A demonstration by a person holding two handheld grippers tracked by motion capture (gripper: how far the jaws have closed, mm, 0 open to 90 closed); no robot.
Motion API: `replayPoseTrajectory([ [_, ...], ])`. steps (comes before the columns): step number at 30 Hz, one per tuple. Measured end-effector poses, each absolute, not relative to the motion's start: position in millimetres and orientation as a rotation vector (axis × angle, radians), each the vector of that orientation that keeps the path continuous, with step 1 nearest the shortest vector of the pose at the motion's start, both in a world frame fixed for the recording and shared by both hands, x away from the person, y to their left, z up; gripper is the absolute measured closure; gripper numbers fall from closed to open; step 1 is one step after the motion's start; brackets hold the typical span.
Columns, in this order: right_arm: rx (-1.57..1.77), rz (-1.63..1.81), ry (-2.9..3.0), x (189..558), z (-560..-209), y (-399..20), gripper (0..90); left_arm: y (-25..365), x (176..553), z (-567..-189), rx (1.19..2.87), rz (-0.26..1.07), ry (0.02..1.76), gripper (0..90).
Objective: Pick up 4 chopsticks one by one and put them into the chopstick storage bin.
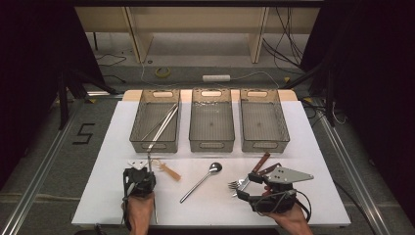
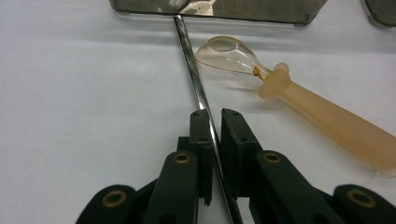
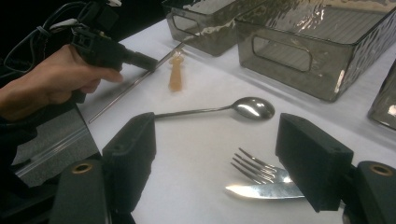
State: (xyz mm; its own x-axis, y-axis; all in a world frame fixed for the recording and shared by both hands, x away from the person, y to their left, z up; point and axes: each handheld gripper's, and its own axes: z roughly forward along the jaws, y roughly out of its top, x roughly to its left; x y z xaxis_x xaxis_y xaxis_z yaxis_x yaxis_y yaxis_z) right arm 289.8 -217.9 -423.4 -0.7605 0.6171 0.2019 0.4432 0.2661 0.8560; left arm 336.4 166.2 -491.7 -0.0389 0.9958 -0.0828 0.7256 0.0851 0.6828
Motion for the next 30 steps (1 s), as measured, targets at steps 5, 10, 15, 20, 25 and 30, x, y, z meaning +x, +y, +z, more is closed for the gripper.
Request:
replayPoseTrajectory([
  [5, 0.996, 1.502, 2.36, 290.0, -423.7, -217.4, 30.0, 169.6, 336.1, -491.3, 1.685, 0.634, 1.825, 83.4],
  [10, 0.995, 1.502, 2.361, 290.5, -424.5, -216.6, 30.2, 172.5, 334.2, -491.7, 1.681, 0.647, 1.834, 84.1],
  [15, 0.998, 1.498, 2.365, 290.6, -424.7, -216.6, 30.3, 175.2, 332.6, -491.7, 1.677, 0.641, 1.836, 84.3],
  [20, 0.998, 1.5, 2.366, 290.5, -424.7, -216.7, 30.4, 178.3, 330.7, -492.1, 1.666, 0.644, 1.829, 84.6],
  [25, 0.993, 1.503, 2.362, 291.0, -424.7, -217.0, 30.6, 180.5, 330.3, -489.5, 1.67, 0.647, 1.803, 84.7],
  [30, 0.995, 1.498, 2.366, 290.9, -424.6, -216.6, 30.6, 182.8, 329.3, -485.5, 1.679, 0.633, 1.773, 84.8],
])
